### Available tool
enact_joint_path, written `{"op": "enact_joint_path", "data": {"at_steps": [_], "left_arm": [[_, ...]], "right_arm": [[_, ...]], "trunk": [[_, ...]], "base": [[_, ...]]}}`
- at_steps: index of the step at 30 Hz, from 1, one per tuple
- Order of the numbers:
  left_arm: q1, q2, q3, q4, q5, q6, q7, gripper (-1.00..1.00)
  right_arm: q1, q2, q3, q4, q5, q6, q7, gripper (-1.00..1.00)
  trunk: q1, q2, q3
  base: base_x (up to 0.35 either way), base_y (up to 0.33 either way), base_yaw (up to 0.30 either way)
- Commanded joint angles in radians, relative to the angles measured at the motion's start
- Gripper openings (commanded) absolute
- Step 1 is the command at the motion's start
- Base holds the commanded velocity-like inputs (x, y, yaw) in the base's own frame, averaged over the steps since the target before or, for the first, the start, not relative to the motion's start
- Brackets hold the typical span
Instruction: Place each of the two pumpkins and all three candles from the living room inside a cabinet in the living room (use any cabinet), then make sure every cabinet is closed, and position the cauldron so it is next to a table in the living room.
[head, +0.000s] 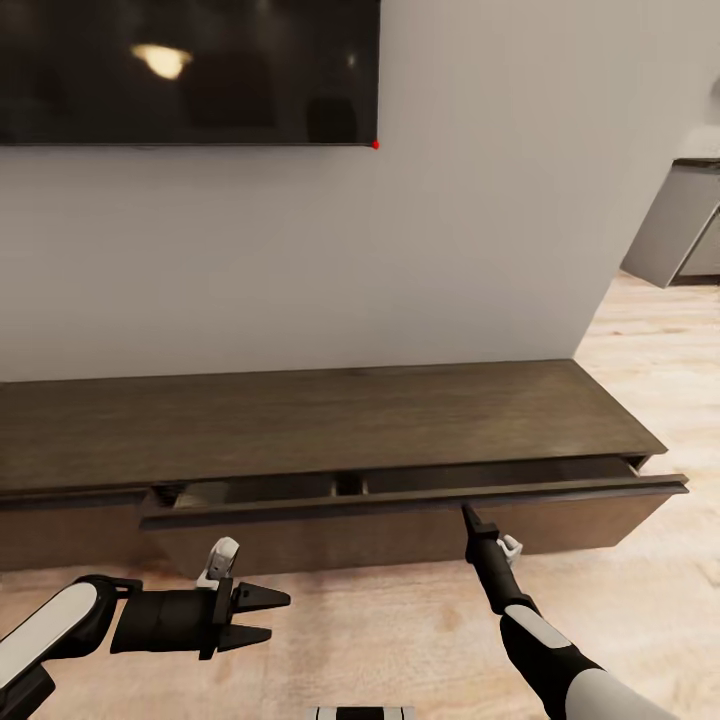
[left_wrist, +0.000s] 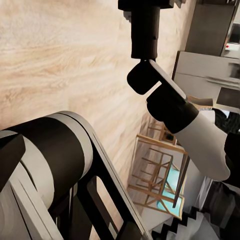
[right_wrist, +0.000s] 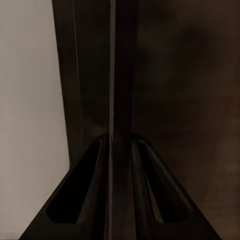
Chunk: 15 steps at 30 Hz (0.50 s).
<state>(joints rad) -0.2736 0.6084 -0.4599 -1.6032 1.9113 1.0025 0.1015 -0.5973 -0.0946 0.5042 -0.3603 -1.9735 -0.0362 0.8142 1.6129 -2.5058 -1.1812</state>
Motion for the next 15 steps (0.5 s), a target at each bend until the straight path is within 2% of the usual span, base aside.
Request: {"op": "enact_joint_path", "data": {"at_steps": [1, 7, 15], "left_arm": [[-0.001, 0.001, -0.001, 0.0, 0.011, 0.001, 0.01, 1.0], [-0.001, 0.001, -0.001, 0.0, 0.011, 0.0, 0.01, 1.0], [-0.001, 0.001, -0.001, -0.001, 0.011, 0.001, 0.01, 1.0]], "right_arm": [[-0.001, -0.001, 0.016, -0.005, -0.001, -0.004, 0.012, -1.0], [-0.001, -0.001, 0.017, -0.005, -0.001, -0.004, 0.013, -1.0], [-0.001, -0.002, 0.016, -0.005, -0.001, -0.004, 0.013, -1.0]], "trunk": [[-0.001, -0.001, -0.001], [-0.001, -0.001, -0.001], [-0.001, -0.001, -0.001]], "base": [[-0.192, 0.0, 0.0], [-0.173, 0.0, 0.0], [-0.108, 0.0, 0.0]]}}
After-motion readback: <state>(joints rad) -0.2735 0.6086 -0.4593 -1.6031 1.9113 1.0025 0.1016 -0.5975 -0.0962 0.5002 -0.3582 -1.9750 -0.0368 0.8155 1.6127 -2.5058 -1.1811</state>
